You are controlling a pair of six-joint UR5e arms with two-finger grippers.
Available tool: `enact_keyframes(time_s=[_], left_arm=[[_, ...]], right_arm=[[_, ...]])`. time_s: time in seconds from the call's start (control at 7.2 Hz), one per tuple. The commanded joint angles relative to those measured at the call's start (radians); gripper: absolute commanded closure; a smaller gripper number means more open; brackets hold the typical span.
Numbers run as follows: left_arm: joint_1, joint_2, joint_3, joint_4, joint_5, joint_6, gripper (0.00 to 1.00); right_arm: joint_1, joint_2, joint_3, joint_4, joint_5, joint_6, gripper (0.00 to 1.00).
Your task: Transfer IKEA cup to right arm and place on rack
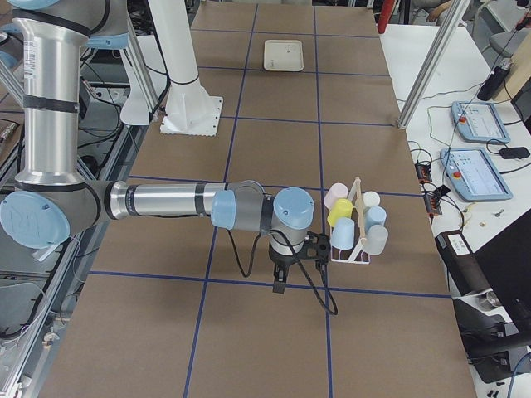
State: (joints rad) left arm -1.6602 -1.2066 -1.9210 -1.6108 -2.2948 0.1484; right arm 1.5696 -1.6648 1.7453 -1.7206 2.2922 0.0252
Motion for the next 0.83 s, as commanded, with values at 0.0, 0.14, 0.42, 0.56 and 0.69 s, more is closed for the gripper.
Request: enact_keyframes(time_s=[0.0, 0.14, 0.42, 0.56, 0.69], left_arm=[[0.007, -0.007, -0.016, 0.008, 0.001, -0.007, 0.0], [0.007, -0.023, -0.004, 0.003, 0.004, -0.006, 0.0], [0.005, -0.074, -0.007, -0.006, 0.011, -0.006, 0.0], [0.007, -0.077, 0.002, -0.032, 0.012, -0.006, 0.0], [0.005, -0.073, -0.004, -0.032, 0.012, -0.006, 0.0]], right_arm=[[-0.019, 0.005, 0.005, -0.014, 0.003, 0.002, 0.0], [-0.019, 0.005, 0.008, -0.016, 0.004, 0.001, 0.0], [-0.019, 0.0, 0.008, -0.011, 0.003, 0.001, 0.0], [-0.019, -0.007, 0.01, -0.008, 0.003, -0.001, 0.0], [-0.017, -0.01, 0.01, -0.008, 0.003, -0.001, 0.0]])
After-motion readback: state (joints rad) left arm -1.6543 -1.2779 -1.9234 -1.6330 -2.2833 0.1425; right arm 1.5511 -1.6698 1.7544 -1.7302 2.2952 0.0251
